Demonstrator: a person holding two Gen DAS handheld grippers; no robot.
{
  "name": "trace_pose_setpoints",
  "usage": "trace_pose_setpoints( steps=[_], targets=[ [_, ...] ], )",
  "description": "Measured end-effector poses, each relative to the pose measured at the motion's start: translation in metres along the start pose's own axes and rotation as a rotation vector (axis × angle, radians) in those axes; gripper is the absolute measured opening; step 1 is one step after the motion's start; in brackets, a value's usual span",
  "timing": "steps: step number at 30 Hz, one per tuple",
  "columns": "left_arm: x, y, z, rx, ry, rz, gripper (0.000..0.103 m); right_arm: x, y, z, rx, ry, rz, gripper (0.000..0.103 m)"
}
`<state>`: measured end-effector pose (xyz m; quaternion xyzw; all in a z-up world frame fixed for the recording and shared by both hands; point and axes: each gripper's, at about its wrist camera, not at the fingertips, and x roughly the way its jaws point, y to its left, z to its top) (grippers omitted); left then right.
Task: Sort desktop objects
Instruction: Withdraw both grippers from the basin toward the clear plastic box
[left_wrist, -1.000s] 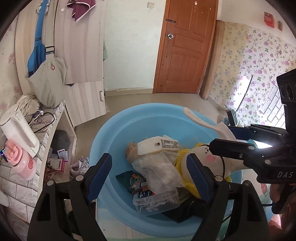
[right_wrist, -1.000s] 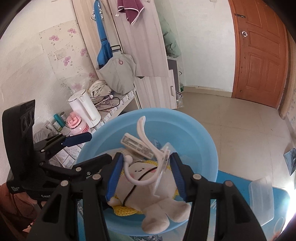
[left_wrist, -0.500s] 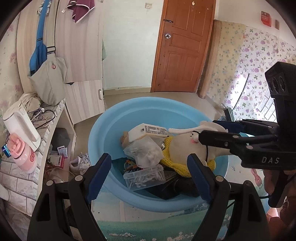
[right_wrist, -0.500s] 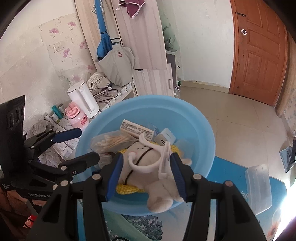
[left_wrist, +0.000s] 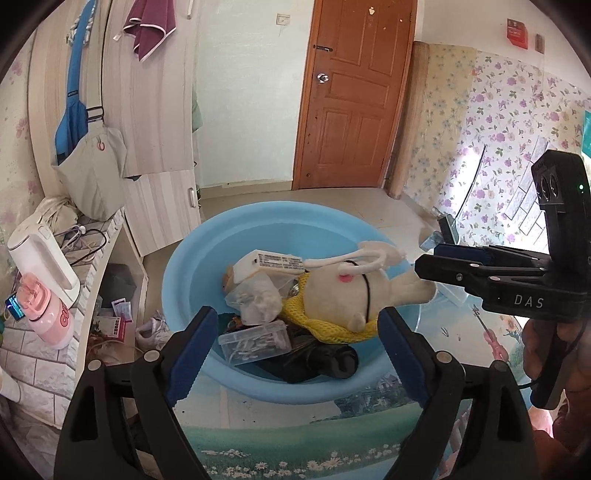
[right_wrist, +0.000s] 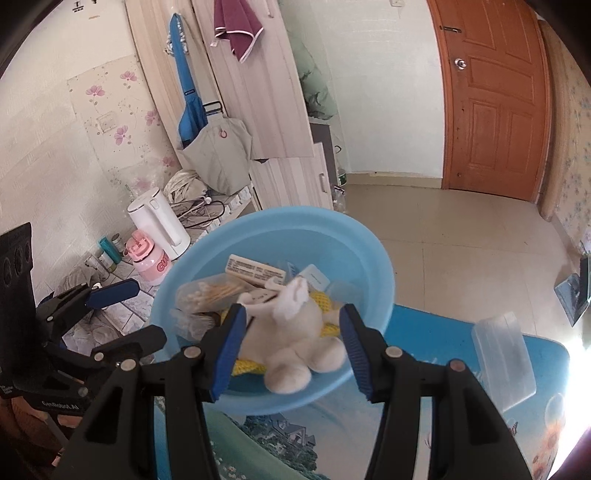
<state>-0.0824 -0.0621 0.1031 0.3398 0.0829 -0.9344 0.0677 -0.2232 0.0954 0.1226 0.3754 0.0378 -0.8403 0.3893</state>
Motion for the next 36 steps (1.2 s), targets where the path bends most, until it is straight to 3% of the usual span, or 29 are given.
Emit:
trace_pose_setpoints(
  steps=[13,18,28,36],
  targets=[
    [0.015,-0.067,-0.011,0.109,0.038,-0.071,0.091,-0.054,-0.113,-0.07,0.168,0.022,-0.262,0.052],
    [0.021,-0.068,-0.009,0.094,0.053,-0.054,0.091,-0.057,-0.152,-0.085,0.209,0.054,-0.332,0.061],
    [0.005,-0.082,-0.002,0.147,-0.015,-0.125,0.091,-0.016,-0.178,-0.081,0.163,0.116,-0.327,0.065],
    [0.0,-0.089,-0.005,0.164,0.001,-0.151,0.091,0.003,-0.179,-0.075,0.102,0.17,-0.296,0.064]
  ],
)
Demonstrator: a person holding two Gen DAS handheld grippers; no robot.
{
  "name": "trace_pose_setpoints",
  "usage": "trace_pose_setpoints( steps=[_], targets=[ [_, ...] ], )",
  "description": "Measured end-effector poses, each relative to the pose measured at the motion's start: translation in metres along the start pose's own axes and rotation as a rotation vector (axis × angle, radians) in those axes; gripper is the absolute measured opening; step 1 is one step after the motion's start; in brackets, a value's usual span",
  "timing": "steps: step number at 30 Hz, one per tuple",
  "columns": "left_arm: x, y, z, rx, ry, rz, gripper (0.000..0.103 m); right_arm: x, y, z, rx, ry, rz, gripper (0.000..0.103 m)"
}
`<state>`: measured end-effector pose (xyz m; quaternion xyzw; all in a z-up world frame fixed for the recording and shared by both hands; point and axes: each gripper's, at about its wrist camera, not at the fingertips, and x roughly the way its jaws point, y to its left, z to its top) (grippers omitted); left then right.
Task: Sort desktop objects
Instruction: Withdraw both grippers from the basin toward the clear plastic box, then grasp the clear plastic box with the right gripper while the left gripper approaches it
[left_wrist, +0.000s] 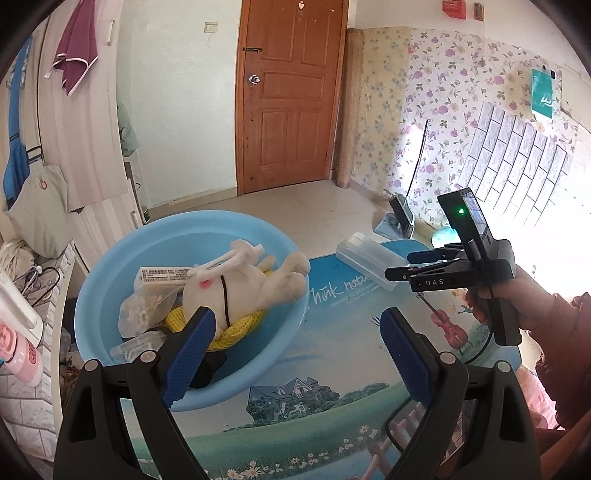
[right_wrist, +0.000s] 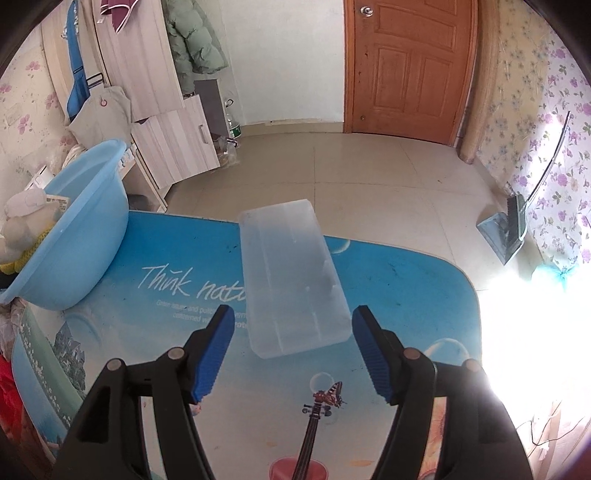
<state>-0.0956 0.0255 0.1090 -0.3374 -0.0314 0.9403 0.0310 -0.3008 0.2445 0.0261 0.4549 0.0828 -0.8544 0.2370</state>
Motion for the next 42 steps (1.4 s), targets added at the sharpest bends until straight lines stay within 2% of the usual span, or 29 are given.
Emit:
trace_pose_setpoints(
  steps=[8,12,13,18,21,26,29,33,36,39,42],
  targets=[
    [-0.014,-0.003,-0.005,0.009,-0.012,0.01,0.091,0.004,0.008,-0.004,-0.034,0.029,-0.033,0.065],
    [-0.021,-0.003,-0.008,0.0,-0.008,0.012,0.091,0.018,0.007,-0.003,-0.036,0.065,-0.044,0.065],
    [-0.023,-0.003,-0.009,0.004,-0.008,0.014,0.091,0.02,0.007,-0.004,-0.037,0.065,-0.038,0.061],
    [-0.023,-0.005,-0.015,-0.002,0.016,-0.014,0.091,0.007,0.007,-0.013,-0.018,0.041,0.068,0.061],
    [-0.02,-0.01,-0.022,0.007,0.035,-0.036,0.091,-0.004,0.02,-0.029,-0.076,0.044,0.107,0.061],
    [-0.009,-0.019,-0.039,0.058,0.093,-0.073,0.091,-0.028,0.052,-0.073,-0.272,0.046,0.257,0.061],
    [0.0,-0.022,-0.05,0.062,0.135,-0.093,0.091,-0.042,0.07,-0.096,-0.388,0.051,0.27,0.061],
    [0.015,-0.022,-0.063,0.043,0.193,-0.127,0.091,-0.056,0.083,-0.116,-0.47,0.06,0.298,0.061],
    [0.03,-0.029,-0.071,0.071,0.228,-0.158,0.091,-0.064,0.093,-0.129,-0.534,0.068,0.312,0.061],
    [0.047,-0.039,-0.074,0.107,0.256,-0.171,0.091,-0.069,0.092,-0.136,-0.526,0.079,0.294,0.062],
    [0.061,-0.049,-0.073,0.137,0.264,-0.188,0.091,-0.071,0.081,-0.137,-0.46,0.101,0.264,0.063]
  ],
)
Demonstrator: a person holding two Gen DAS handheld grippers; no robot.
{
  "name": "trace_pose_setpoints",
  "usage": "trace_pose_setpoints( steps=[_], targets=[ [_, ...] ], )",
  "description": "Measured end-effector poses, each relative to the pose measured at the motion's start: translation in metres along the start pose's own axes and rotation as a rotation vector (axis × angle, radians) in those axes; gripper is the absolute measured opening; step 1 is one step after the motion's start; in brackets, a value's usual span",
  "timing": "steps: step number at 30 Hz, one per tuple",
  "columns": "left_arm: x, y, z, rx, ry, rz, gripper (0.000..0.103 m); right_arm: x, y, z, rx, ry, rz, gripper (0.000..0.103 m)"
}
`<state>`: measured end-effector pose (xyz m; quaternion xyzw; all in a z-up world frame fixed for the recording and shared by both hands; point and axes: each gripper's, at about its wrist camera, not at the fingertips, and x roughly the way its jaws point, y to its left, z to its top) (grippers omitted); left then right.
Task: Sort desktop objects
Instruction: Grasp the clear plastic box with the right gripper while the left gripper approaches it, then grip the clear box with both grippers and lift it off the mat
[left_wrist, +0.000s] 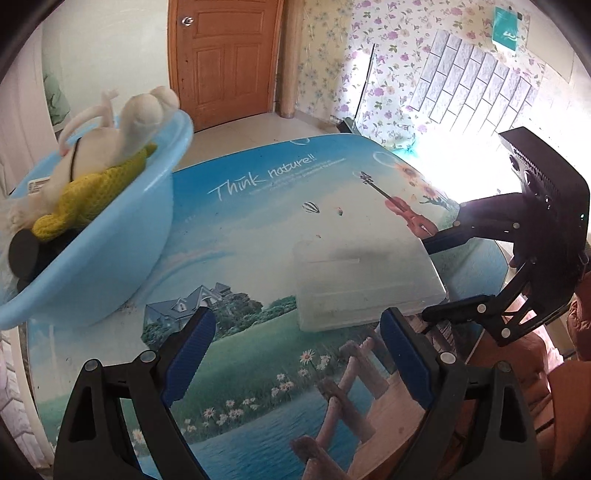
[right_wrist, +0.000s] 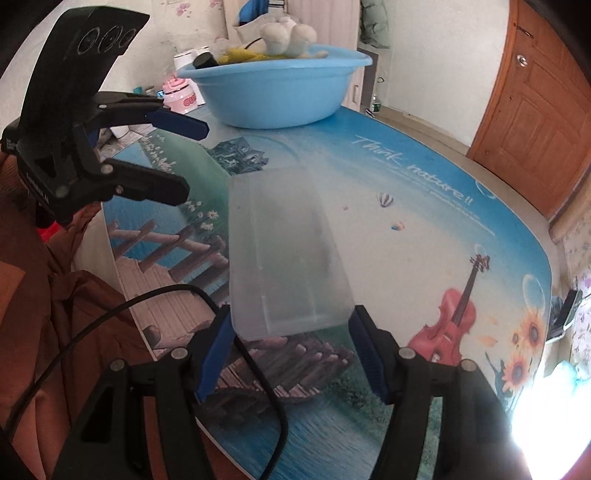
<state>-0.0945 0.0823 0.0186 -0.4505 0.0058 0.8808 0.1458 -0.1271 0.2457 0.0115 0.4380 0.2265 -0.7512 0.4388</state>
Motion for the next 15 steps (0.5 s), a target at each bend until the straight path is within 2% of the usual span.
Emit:
trace_pose_setpoints(
  steps=[6,11,15],
  targets=[
    [0.026,-0.016,0.01,0.059,0.053,-0.046,0.091,-0.005,-0.016,-0.012,0.118,-0.009,-0.067,0.064],
    [0.037,-0.026,0.009,0.065,0.078,-0.084,0.091,-0.014,-0.019,-0.017,0.194,-0.06,-0.004,0.064],
    [0.043,-0.032,0.009,0.095,0.086,-0.07,0.091,-0.008,-0.014,-0.014,0.192,-0.06,0.005,0.064]
  ],
)
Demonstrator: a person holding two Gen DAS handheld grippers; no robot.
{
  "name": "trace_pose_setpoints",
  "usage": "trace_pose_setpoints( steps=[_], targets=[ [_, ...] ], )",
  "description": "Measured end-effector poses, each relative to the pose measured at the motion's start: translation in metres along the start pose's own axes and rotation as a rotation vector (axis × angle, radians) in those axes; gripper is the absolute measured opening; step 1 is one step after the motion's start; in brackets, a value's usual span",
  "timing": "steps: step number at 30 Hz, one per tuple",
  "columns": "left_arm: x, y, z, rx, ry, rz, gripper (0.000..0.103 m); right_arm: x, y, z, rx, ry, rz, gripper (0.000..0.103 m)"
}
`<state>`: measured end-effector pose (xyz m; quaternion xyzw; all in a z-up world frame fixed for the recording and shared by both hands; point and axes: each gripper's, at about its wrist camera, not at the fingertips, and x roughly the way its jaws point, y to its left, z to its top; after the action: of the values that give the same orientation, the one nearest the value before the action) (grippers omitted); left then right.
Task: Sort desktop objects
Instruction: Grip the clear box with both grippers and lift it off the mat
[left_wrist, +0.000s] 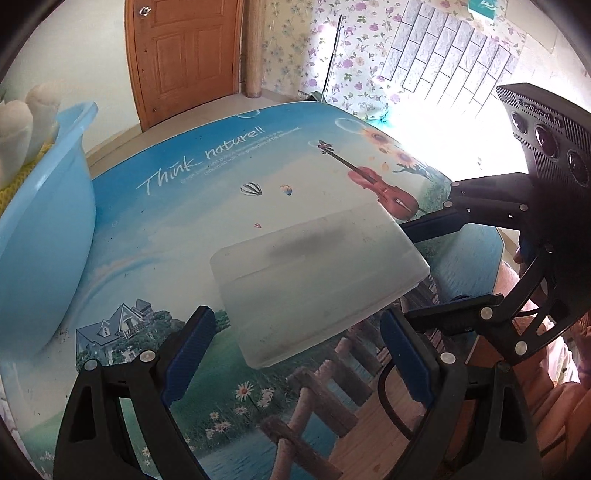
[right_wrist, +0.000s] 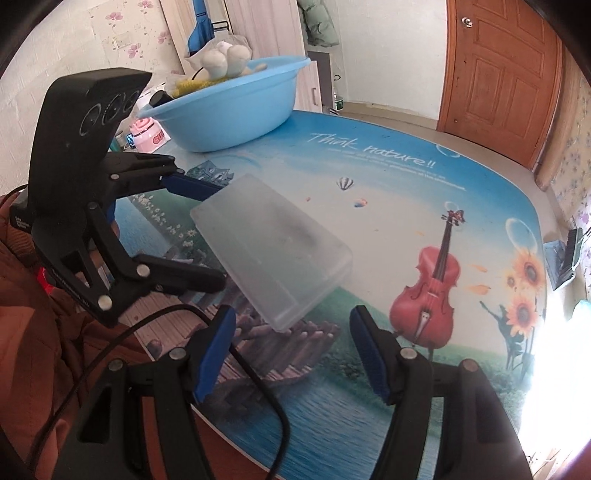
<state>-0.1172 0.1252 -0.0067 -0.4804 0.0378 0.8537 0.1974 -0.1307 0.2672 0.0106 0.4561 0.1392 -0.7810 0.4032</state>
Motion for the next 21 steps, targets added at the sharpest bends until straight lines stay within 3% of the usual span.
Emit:
trace_pose_setpoints(
  steps=[5,17,21],
  targets=[
    [0.004,-0.002,0.002,0.006,0.002,0.054,0.091,0.009,0.004,0.009,-0.003,0.005,-0.016,0.064],
    [-0.014,-0.001,0.0,0.025,-0.039,0.08,0.09,0.006,0.021,0.007,-0.054,-0.02,-0.055,0.064],
    [-0.003,0.0,-0.002,0.032,0.01,0.072,0.091,0.005,0.022,0.01,-0.062,-0.014,-0.039,0.064]
  ],
)
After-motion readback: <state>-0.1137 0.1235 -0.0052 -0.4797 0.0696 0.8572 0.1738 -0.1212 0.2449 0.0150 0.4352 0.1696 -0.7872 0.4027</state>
